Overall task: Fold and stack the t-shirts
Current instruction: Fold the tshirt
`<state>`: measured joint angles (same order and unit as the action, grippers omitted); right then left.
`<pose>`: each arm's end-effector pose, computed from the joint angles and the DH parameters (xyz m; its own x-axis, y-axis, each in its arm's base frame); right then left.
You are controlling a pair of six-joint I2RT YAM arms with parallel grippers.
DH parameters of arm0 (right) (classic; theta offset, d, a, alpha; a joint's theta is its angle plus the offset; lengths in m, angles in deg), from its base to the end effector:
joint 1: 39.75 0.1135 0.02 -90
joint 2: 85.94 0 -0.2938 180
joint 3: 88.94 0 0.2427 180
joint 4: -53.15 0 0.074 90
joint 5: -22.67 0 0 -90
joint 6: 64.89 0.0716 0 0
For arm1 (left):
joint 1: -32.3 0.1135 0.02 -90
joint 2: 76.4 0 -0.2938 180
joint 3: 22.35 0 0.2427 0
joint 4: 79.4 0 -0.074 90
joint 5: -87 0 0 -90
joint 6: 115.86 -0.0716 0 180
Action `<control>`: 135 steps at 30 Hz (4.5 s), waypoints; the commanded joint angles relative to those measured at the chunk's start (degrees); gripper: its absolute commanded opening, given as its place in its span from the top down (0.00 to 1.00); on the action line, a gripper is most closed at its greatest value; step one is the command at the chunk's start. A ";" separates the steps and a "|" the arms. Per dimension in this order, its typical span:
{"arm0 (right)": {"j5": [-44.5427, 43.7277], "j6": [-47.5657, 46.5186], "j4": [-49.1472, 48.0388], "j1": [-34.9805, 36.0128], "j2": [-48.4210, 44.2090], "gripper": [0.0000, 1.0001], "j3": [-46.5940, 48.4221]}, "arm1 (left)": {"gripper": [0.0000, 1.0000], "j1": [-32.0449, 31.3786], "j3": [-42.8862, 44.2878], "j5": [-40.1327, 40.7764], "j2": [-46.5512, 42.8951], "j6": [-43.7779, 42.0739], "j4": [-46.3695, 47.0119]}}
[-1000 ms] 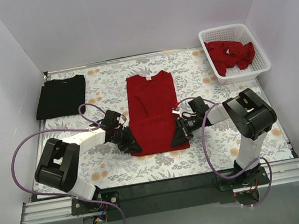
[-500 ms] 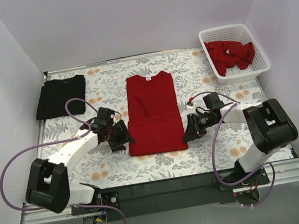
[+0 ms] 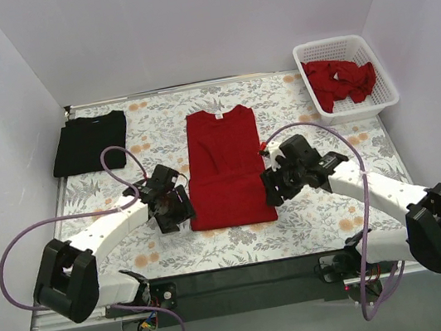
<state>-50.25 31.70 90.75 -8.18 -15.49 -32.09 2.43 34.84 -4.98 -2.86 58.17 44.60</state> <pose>0.1993 0.1471 0.2223 -0.7350 -0.3229 -0.5962 -0.5767 0.7602 0.2993 0.1841 -0.1086 0.1882 -0.5900 -0.8074 0.0012 -0.7691 0.5616 -0.3050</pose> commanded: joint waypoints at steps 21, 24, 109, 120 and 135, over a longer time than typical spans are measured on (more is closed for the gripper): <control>-24.55 -10.19 4.75 24.40 8.11 0.44 5.44 | 0.68 -8.80 5.03 8.04 16.28 1.40 -1.11; -25.34 -10.28 4.66 26.52 10.57 0.44 6.14 | 0.80 -8.80 4.85 7.43 16.81 1.23 -0.85; -19.63 20.31 8.97 15.10 21.65 0.65 7.11 | 1.00 -8.80 5.99 2.33 15.41 -0.71 0.82; -21.56 19.43 11.07 14.75 19.99 0.92 7.29 | 1.00 -8.63 6.70 4.17 12.95 -0.36 -0.23; -7.80 8.36 26.79 13.95 8.57 0.99 14.41 | 1.00 -8.72 10.93 -6.36 3.12 -5.81 -10.59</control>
<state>-65.63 43.83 109.24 5.68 -3.14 -20.04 -6.14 45.90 -5.59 6.47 54.39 39.09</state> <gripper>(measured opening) 0.013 0.034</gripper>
